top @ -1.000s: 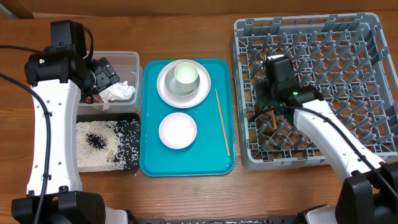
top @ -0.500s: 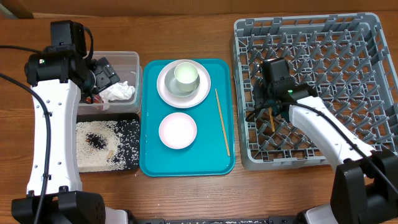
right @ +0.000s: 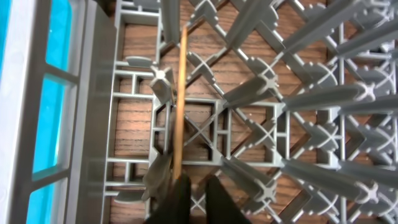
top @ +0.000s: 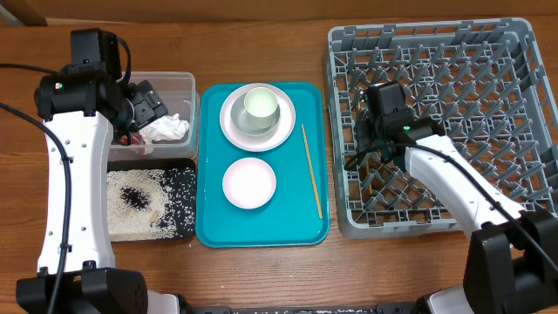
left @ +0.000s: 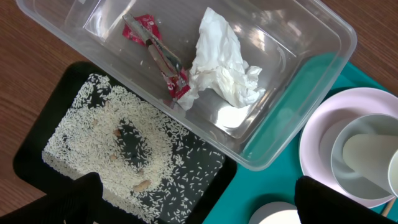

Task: Sort waste into correct bins and load items into the dishwasher
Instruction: 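Insert the chopstick upright into the dish rack with the right gripper, then open the right gripper and withdraw it from the rack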

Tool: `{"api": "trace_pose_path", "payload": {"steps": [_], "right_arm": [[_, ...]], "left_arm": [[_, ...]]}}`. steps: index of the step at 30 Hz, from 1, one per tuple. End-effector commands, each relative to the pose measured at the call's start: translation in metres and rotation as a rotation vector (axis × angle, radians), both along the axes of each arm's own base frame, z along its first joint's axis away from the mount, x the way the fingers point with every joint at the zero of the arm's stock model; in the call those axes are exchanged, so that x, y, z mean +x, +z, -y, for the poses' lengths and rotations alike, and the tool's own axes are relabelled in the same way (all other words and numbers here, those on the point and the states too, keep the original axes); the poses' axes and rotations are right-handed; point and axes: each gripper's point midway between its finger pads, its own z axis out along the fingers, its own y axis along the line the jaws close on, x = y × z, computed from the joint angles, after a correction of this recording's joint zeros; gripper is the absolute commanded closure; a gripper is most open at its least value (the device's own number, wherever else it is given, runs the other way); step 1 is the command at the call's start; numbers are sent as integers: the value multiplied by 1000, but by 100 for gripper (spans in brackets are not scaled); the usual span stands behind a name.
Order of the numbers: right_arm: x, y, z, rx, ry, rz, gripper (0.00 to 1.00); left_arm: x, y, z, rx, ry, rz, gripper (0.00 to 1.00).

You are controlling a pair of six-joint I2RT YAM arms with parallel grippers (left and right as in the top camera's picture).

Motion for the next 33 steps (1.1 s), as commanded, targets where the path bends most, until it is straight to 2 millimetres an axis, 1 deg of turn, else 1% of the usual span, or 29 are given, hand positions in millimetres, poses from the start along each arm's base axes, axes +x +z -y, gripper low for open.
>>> {"api": "trace_pose_path", "payload": {"steps": [1, 4, 7, 9, 11, 14, 21, 26, 30, 33], "right_arm": [[-1, 16, -3, 20, 8, 0, 93], [-5, 40, -20, 93, 55, 6, 93], [-10, 63, -46, 220, 132, 6, 91], [-16, 75, -68, 332, 201, -3, 85], [-24, 81, -85, 427, 245, -26, 84], [-29, 81, -94, 494, 206, -61, 82], [-34, 80, -115, 491, 251, -60, 82], [-34, 72, -111, 394, 227, -41, 82], [-39, 64, -113, 380, 234, -55, 81], [-43, 53, -113, 375, 234, -70, 81]], "left_arm": [[3, 3, -3, 10, -1, 7, 0], [3, 3, -3, 10, -1, 7, 0], [3, 3, -3, 10, -1, 7, 0], [3, 3, -3, 10, -1, 7, 0], [3, 3, -3, 10, -1, 7, 0], [3, 3, -3, 10, -1, 7, 0], [3, 3, -3, 10, -1, 7, 0], [3, 3, -3, 10, -1, 8, 0], [3, 3, -3, 10, -1, 7, 0], [3, 3, -3, 10, -1, 7, 0]]}}
